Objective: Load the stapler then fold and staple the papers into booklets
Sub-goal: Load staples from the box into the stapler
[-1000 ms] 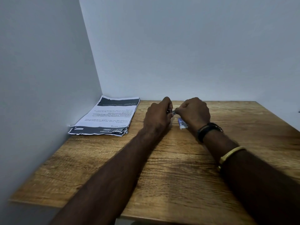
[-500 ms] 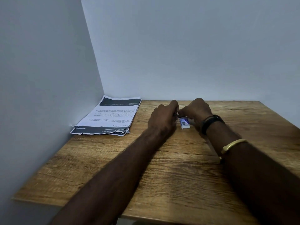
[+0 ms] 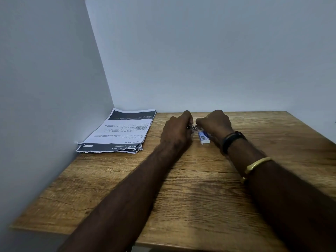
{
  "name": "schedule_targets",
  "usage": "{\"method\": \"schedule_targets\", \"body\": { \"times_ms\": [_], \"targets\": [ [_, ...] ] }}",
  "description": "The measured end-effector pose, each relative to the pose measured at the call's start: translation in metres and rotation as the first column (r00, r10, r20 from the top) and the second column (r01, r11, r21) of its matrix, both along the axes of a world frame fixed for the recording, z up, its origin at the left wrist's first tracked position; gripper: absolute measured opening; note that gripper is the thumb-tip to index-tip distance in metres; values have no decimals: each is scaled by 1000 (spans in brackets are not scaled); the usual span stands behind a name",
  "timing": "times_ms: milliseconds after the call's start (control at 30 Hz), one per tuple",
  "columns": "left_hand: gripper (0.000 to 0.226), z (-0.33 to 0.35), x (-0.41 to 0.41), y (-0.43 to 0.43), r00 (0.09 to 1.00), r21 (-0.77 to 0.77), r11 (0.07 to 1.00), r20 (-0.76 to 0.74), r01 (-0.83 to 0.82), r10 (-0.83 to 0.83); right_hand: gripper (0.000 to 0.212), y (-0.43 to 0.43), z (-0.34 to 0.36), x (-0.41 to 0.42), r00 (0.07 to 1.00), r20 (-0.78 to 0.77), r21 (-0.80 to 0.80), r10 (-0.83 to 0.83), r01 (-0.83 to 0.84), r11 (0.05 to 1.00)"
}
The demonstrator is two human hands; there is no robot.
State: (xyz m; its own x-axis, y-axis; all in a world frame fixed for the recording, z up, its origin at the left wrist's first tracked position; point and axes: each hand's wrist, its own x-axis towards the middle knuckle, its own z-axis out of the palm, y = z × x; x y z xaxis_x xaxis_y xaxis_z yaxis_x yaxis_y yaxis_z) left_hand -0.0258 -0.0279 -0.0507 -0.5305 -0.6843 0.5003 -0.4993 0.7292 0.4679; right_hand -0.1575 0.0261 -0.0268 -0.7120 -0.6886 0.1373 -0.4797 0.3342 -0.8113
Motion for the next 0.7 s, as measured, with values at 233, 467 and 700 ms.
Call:
{"method": "schedule_targets", "body": {
  "times_ms": [233,467,700],
  "targets": [
    [30,4,16,-11,993,161,987,-109,-25,43,16,13,10,9,983,-61,-63,172,-176,982],
    [23,3,25,-10,990,180,982,-115,-56,78,11,16,3,25,866,-266,153,424,-396,905],
    [22,5,26,-9,996,170,982,-34,-76,83,7,15,-1,28,786,-365,239,498,-438,867]
  ]
}}
